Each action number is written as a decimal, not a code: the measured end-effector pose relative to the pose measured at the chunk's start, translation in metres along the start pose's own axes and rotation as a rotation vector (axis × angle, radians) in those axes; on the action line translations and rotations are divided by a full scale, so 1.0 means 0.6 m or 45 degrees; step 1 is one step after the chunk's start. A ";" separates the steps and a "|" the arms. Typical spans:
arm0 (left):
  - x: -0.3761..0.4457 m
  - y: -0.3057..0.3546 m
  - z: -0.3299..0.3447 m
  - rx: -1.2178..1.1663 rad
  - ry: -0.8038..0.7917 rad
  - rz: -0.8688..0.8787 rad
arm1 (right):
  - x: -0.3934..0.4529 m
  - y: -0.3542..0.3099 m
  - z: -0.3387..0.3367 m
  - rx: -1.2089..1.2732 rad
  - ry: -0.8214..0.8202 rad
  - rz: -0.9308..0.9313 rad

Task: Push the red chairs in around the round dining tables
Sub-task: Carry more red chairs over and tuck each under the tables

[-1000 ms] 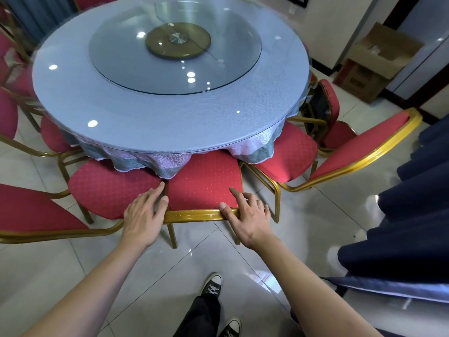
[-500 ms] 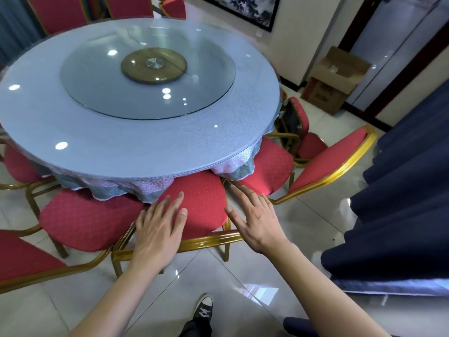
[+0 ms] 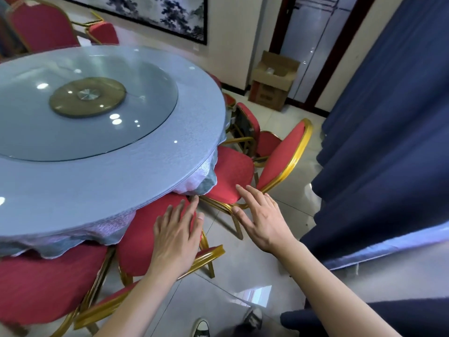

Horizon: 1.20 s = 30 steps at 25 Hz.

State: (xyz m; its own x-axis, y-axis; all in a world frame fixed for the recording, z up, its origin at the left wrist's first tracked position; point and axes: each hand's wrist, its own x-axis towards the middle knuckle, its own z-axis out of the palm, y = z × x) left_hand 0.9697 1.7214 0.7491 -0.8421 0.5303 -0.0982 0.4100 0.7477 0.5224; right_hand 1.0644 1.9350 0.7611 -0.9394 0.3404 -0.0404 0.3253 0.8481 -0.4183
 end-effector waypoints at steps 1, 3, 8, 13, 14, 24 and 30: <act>0.008 0.012 0.005 0.001 -0.003 0.021 | 0.002 0.013 -0.007 0.001 0.012 0.013; 0.028 0.040 0.018 0.013 -0.006 0.064 | 0.008 0.047 -0.022 0.012 0.042 0.044; 0.088 0.125 0.055 0.042 0.013 0.101 | 0.043 0.150 -0.067 0.021 0.078 0.052; 0.164 0.231 0.097 0.004 0.024 0.067 | 0.122 0.266 -0.133 0.041 0.119 0.004; 0.181 0.248 0.105 0.000 0.026 0.056 | 0.140 0.285 -0.145 0.044 0.130 -0.014; 0.306 0.414 0.173 -0.013 0.080 -0.001 | 0.250 0.452 -0.235 0.120 0.162 -0.069; 0.407 0.515 0.205 0.013 0.009 0.084 | 0.312 0.549 -0.275 0.113 0.142 0.027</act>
State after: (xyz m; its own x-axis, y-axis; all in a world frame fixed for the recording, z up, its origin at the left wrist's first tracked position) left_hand 0.9337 2.1308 0.7824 -0.8157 0.5755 -0.0578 0.4680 0.7154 0.5188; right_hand 1.0134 2.3453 0.7652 -0.9130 0.4050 0.0494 0.3292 0.8028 -0.4971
